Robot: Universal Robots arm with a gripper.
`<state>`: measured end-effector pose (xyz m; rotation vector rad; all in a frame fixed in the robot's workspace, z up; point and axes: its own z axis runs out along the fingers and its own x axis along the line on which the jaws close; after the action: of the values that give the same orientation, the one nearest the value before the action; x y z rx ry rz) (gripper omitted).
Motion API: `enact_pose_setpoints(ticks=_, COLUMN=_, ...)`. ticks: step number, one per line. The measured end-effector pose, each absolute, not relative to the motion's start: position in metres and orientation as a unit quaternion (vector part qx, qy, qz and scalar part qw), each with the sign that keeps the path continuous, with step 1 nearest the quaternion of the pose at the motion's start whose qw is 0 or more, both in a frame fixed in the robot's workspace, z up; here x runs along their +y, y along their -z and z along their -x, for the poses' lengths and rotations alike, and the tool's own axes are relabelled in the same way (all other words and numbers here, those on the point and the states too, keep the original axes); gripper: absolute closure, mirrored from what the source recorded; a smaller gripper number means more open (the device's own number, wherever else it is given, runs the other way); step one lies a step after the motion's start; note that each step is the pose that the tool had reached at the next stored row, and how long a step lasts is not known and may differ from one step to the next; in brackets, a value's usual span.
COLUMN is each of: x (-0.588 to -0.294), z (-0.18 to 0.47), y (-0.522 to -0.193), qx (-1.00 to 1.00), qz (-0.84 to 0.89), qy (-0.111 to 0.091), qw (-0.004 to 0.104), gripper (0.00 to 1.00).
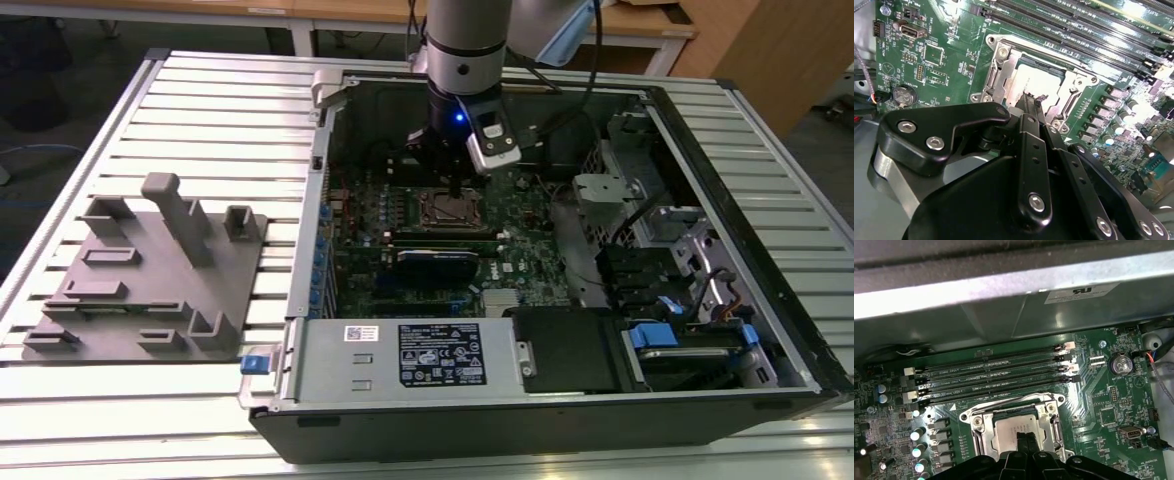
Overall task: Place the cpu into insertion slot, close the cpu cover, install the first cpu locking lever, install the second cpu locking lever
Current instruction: 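Install the first cpu locking lever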
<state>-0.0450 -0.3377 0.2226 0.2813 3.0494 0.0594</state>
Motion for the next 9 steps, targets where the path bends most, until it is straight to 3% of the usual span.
enact_pose_setpoints(ticks=9, x=-0.3406, z=0.045, y=-0.2222, qx=0.995, qz=-0.092, qy=-0.019, qw=0.039, gripper=0.89)
